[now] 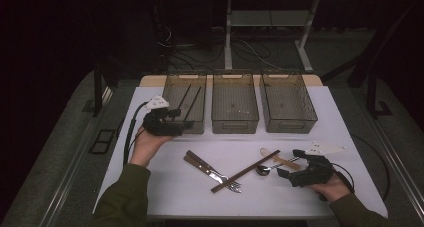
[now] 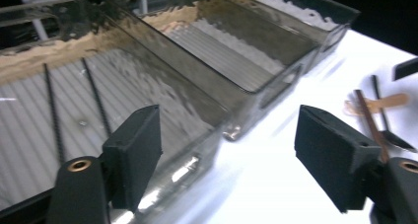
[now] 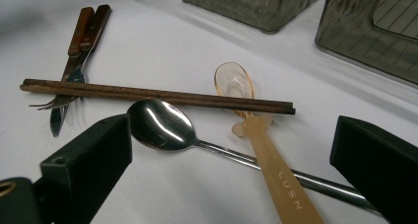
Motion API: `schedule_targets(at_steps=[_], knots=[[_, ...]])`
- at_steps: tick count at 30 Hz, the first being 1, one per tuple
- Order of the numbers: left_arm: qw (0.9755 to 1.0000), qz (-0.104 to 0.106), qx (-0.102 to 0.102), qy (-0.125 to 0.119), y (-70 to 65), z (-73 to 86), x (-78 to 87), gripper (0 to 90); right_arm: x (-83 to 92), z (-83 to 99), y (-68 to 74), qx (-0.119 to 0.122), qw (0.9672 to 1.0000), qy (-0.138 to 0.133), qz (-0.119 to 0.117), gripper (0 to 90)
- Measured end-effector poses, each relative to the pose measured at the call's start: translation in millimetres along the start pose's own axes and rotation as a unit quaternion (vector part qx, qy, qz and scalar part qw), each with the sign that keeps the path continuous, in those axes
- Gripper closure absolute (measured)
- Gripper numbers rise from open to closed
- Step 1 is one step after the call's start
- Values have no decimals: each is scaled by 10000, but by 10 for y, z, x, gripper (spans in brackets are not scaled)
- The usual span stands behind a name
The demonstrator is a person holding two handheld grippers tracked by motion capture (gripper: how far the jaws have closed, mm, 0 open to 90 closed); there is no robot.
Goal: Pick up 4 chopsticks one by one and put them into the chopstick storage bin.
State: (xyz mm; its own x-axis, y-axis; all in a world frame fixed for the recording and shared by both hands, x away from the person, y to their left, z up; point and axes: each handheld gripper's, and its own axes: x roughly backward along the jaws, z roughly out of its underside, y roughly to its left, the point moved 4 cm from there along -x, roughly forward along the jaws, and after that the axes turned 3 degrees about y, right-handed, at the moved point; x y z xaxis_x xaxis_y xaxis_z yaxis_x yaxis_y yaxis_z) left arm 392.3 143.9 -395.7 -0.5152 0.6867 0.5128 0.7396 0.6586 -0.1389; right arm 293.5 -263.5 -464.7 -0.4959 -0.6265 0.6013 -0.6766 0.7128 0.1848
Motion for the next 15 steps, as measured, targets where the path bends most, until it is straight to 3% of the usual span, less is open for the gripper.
schedule_targets(at_steps=[3, 15], knots=[[9999, 44, -74, 143, -99, 125, -7, 203, 1, -1, 4, 16, 10000, -6, 5, 24], [9994, 95, -227, 245, -328, 421, 47, 130, 16, -2, 27, 45, 10000, -16, -37, 24]])
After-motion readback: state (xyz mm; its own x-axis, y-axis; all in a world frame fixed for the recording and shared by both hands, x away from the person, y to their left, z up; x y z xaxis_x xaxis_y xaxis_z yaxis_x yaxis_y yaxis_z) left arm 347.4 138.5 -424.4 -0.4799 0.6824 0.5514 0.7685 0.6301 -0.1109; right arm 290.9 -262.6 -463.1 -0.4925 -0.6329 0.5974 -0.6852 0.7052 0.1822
